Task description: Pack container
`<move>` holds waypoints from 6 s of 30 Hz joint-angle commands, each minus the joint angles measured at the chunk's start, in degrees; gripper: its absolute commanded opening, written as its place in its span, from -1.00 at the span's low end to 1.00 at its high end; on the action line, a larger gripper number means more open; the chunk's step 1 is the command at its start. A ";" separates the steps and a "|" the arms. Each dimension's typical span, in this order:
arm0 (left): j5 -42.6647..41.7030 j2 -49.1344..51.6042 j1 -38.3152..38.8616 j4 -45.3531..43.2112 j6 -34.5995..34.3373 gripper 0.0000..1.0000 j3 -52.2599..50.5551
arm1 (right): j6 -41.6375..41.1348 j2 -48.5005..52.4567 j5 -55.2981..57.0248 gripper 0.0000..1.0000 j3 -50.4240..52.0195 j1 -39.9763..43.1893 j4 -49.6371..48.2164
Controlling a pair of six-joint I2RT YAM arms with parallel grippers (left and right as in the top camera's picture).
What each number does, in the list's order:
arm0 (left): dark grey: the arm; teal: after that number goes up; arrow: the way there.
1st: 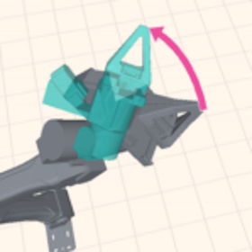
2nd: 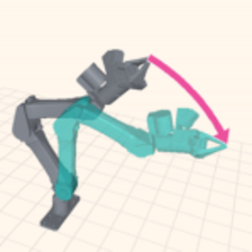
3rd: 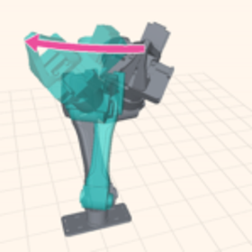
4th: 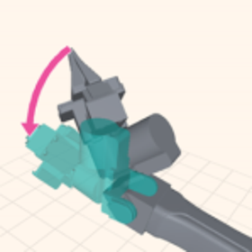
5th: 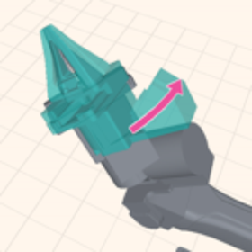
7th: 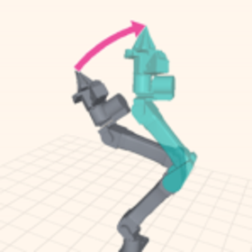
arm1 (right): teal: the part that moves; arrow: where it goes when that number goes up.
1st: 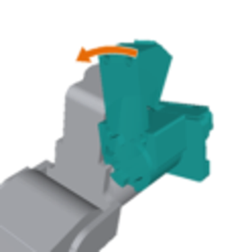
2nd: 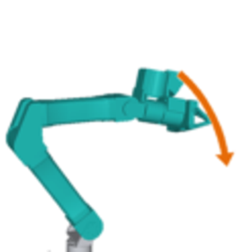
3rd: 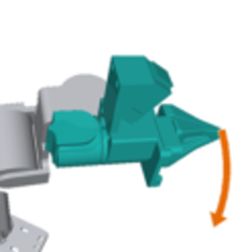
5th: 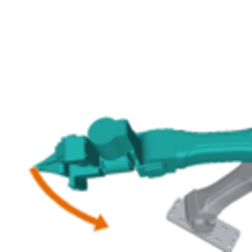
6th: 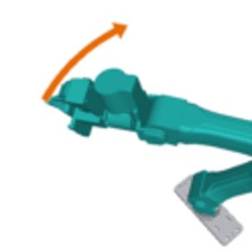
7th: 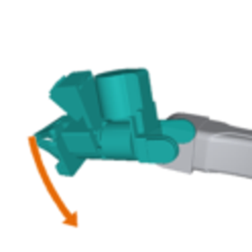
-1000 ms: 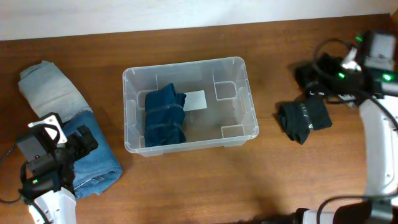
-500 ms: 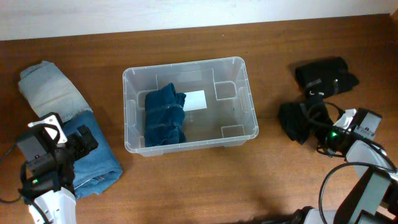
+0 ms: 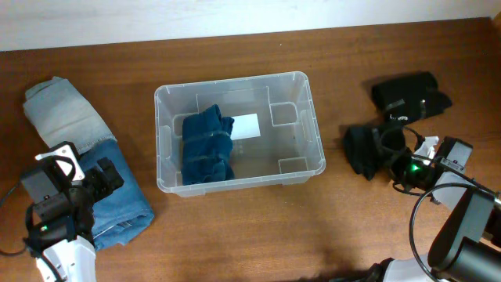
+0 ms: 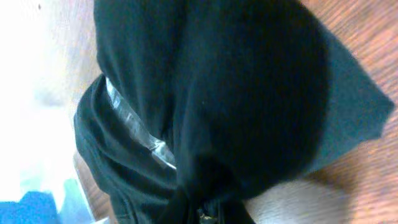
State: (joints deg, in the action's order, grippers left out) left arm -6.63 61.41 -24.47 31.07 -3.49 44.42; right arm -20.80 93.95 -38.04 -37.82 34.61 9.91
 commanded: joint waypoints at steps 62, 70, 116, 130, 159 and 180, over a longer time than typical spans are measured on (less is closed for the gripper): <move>0.39 0.04 -0.35 0.46 0.70 0.99 0.74 | -1.88 9.49 -0.26 0.97 -18.53 5.51 1.55; 0.37 0.02 -0.33 0.46 0.70 0.99 0.74 | -13.22 21.77 -0.39 0.97 -18.56 3.04 -16.68; 0.37 0.04 -0.35 1.16 0.70 0.99 0.72 | 34.05 -1.29 1.38 -0.92 -34.32 -55.45 26.64; 0.39 0.02 -0.35 1.14 0.70 0.99 0.72 | 34.07 -1.46 18.64 0.97 -49.79 -45.79 47.32; 4.46 0.02 -0.94 4.15 0.96 0.99 0.85 | 26.47 7.37 21.27 0.09 -47.15 -33.07 56.98; -26.56 42.95 -26.97 17.03 21.27 0.99 20.50 | 25.90 7.37 19.87 0.30 -47.15 -27.41 56.85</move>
State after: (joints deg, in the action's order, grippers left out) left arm -24.51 101.73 -51.35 48.18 10.63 65.01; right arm 5.10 101.65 -17.47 -85.06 6.94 67.07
